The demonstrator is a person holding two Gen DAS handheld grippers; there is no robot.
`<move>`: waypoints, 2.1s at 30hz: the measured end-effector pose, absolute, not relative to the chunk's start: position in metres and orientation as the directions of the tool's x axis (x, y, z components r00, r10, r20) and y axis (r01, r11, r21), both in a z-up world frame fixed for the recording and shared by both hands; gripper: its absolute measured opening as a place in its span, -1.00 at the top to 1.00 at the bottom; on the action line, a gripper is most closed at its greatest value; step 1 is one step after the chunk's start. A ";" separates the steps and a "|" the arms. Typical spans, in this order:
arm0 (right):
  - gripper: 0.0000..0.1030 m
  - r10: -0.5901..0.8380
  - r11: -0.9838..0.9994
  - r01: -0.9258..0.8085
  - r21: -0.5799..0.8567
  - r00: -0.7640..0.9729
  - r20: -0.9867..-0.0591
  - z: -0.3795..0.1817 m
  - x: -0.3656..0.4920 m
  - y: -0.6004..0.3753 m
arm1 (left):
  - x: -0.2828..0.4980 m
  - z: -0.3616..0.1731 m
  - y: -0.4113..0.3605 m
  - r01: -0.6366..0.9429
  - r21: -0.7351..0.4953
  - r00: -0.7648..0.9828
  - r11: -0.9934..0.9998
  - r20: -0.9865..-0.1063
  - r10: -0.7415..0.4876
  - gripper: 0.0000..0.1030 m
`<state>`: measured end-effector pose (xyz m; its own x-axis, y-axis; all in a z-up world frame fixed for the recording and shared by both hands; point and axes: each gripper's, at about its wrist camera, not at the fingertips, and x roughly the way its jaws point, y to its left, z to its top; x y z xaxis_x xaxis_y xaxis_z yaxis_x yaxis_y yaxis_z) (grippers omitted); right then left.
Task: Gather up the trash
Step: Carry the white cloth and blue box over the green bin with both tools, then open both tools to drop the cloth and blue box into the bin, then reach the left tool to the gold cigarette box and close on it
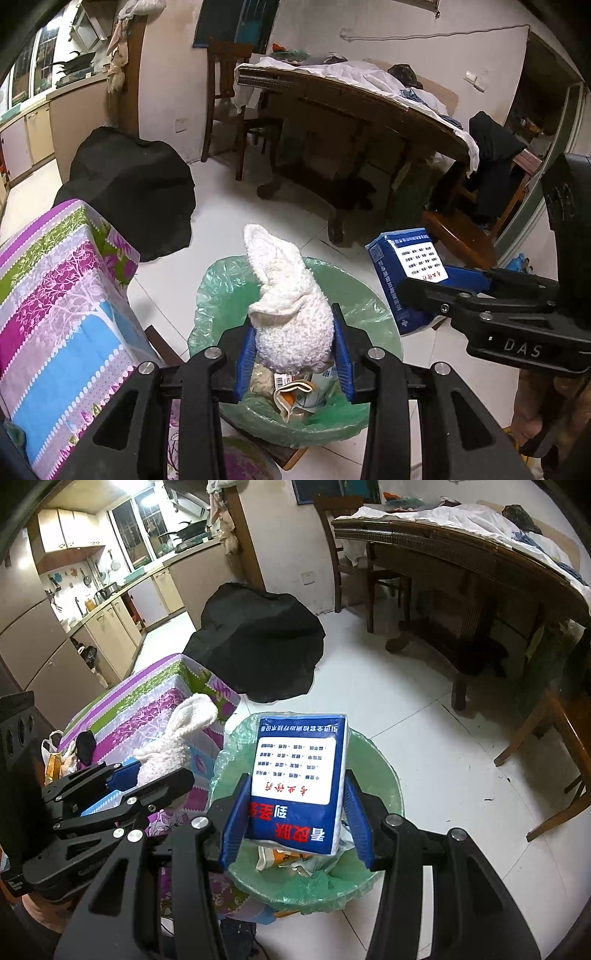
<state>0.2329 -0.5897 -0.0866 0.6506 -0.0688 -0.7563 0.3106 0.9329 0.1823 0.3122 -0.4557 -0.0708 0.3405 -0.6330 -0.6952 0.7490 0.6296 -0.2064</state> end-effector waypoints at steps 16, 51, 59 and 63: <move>0.08 -0.068 0.932 0.311 0.187 0.655 -0.752 -0.089 0.231 -0.594 | 0.313 -0.070 -0.460 0.750 -0.198 0.333 0.631 -0.711 -0.619 0.27; -0.33 -0.075 0.905 0.351 0.240 0.688 -0.722 -0.098 0.209 -0.607 | 0.316 -0.075 -0.452 0.721 -0.151 0.381 0.676 -0.730 -0.568 -0.23; -0.63 -0.108 0.909 0.347 0.229 0.730 -0.675 -0.092 0.193 -0.591 | 0.315 -0.078 -0.432 0.719 -0.123 0.397 0.684 -0.735 -0.550 -0.23; -0.71 -0.112 0.917 0.325 0.230 0.765 -0.634 -0.086 0.183 -0.574 | 0.313 -0.079 -0.412 0.722 -0.107 0.407 0.683 -0.733 -0.545 -0.23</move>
